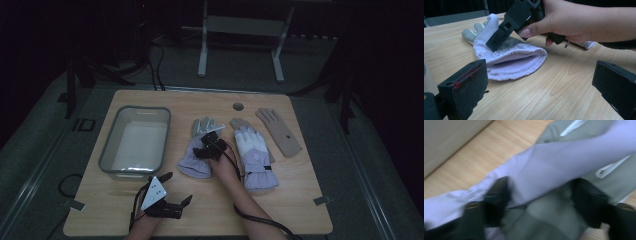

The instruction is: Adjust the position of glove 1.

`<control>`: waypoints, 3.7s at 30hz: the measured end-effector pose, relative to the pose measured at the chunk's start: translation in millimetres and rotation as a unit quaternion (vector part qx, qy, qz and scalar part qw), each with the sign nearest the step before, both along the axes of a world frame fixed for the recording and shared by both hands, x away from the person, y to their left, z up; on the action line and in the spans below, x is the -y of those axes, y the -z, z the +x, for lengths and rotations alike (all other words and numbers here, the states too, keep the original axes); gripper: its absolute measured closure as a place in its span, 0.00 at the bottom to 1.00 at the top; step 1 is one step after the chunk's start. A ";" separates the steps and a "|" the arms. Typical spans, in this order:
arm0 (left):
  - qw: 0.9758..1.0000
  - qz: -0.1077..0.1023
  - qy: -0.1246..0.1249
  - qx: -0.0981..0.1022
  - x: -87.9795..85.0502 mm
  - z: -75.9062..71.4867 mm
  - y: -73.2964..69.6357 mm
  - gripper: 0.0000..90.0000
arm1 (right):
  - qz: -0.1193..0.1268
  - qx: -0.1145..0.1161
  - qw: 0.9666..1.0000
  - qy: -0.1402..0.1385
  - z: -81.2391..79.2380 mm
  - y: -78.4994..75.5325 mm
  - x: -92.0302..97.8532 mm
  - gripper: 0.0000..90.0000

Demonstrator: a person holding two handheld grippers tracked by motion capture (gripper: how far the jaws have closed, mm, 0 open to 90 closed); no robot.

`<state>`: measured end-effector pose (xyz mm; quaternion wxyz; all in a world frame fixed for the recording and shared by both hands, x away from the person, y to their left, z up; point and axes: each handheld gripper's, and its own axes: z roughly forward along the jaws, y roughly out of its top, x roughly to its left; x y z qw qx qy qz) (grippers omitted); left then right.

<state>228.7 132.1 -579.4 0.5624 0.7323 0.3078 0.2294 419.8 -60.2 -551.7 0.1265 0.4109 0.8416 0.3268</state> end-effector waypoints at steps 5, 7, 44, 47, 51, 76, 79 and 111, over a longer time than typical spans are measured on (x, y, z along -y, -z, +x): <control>1.000 0.001 0.000 0.001 0.1 -0.2 0.0 0.01 | 0.006 -0.009 1.000 -0.020 0.0 -5.7 0.8 0.84; 1.000 0.001 0.001 0.001 -0.1 0.0 0.0 0.01 | 0.005 -0.012 1.000 -0.026 -0.5 -10.9 2.2 0.90; 1.000 0.005 0.001 0.004 1.7 -0.6 0.0 0.01 | -0.046 0.007 0.995 -0.092 -3.5 -20.3 60.2 0.83; 1.000 0.004 0.001 0.003 1.4 -0.6 0.0 0.01 | -0.032 -0.003 0.996 -0.085 -1.1 -18.0 61.4 0.71; 1.000 0.004 0.001 0.004 1.6 -0.6 0.0 0.01 | -0.032 -0.007 0.996 -0.087 -2.9 -24.0 60.7 0.54; 1.000 0.004 0.000 0.003 1.2 -0.3 0.0 0.01 | -0.010 0.060 0.998 -0.026 -28.2 -86.1 157.9 0.42; 1.000 0.005 0.000 0.004 1.4 -0.5 0.0 0.01 | -0.019 0.058 0.998 -0.019 -32.8 -83.9 169.2 0.42; 1.000 0.007 -0.001 0.004 2.0 -0.6 -0.1 0.01 | -0.030 0.015 0.999 0.005 -31.3 -29.2 196.9 0.41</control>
